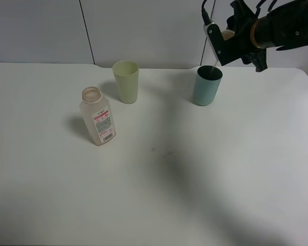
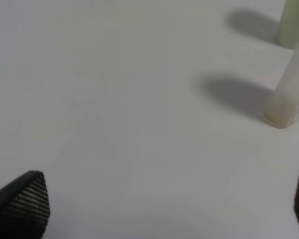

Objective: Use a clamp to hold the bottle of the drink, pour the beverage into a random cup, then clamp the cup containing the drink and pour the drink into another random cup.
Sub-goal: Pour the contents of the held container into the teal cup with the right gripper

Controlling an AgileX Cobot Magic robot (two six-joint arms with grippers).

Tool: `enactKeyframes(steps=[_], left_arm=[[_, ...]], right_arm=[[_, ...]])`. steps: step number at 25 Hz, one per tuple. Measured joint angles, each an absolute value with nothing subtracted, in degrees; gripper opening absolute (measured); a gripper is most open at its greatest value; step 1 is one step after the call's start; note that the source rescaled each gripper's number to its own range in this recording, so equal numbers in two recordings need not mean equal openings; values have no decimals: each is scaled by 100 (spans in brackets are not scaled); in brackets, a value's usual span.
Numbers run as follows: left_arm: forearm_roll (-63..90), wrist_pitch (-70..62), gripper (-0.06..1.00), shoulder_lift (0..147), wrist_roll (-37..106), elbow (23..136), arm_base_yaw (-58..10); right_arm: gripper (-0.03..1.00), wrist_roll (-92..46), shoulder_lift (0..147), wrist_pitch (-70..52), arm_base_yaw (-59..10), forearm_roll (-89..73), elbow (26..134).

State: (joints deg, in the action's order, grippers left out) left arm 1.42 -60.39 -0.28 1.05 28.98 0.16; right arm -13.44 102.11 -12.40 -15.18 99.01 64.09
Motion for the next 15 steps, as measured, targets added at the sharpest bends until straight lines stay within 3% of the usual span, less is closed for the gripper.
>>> enactKeyframes(steps=[6,15], left_arm=[[142,-6039,100,-28,105,2898,16],[142,-6039,100,-28,105,2898,16]], right_arm=[[0,-729,10211,-1365,-1524,9952,6409],[0,1860,10211,-1992,-1524,9830,6416]])
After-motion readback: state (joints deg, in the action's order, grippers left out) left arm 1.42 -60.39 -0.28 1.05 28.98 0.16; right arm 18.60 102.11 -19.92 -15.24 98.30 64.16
